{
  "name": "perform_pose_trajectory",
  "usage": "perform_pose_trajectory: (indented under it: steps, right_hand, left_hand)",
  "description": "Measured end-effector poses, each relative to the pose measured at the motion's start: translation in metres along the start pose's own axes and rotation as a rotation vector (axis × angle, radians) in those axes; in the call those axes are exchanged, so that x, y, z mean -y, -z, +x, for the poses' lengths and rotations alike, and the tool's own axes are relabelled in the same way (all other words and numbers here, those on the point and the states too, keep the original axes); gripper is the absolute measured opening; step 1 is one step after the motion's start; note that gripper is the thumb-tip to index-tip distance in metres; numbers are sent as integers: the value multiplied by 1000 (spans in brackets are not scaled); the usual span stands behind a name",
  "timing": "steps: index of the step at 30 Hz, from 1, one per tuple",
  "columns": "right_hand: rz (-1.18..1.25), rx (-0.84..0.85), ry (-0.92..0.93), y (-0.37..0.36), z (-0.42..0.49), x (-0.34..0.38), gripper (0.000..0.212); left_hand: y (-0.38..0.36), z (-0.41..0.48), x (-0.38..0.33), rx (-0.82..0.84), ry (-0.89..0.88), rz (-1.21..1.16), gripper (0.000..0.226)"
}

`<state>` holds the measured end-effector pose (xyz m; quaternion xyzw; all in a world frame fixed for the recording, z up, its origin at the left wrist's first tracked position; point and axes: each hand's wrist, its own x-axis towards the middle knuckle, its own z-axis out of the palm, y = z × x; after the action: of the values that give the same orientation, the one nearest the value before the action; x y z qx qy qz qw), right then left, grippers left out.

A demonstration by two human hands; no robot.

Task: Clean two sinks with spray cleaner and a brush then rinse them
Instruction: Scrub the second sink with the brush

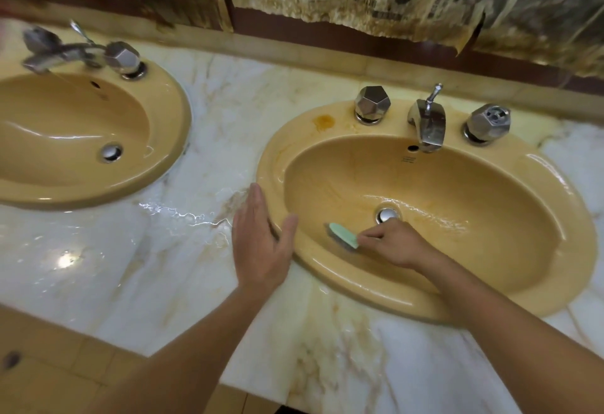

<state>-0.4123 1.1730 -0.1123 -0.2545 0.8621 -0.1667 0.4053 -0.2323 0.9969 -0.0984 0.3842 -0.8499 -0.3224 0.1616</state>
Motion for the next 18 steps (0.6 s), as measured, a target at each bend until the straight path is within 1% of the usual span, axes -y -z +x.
perform_pose_trajectory:
  steps: [1,2,5,6,7,9,10,11,13,14,16,17,18]
  right_hand:
    - [59,72,3,6,-2,0,21]
    - [60,103,12,10,2,-2,20]
    - [-213,-21,-37,11,26,-11,24]
    - [-200,-13,-61,11,32,-12,25]
    - [-146,41,-53,12,36,-12,29]
    - [-91,245,-32,20,37,-3,26]
    - [-108,292,-32,26,40,0,25]
    - [-148,253,-17,29,47,0,26]
    - [-235,59,-28,35,57,1,28]
    - [-217,61,-41,37,61,1,26]
    - [-177,254,-29,36,62,6,22]
    - [-162,269,-25,34,63,7,22]
    - [-142,175,-14,32,67,6,22]
  left_hand:
    - [6,12,3,-14,2,-45,81]
    - [11,23,9,-15,-7,-49,75]
    - [21,46,25,12,-44,23,67]
    - [20,48,30,28,-73,57,66]
    - [18,48,33,47,-110,91,65]
    - [13,49,38,70,-157,126,63]
    - [13,50,38,70,-158,124,63]
    - [13,52,38,62,-152,119,62]
    - [12,52,39,50,-152,109,62]
    - [12,52,39,49,-155,104,62]
    - [11,51,40,49,-155,97,62]
    - [11,51,40,46,-152,96,62]
    - [10,52,39,46,-149,99,62]
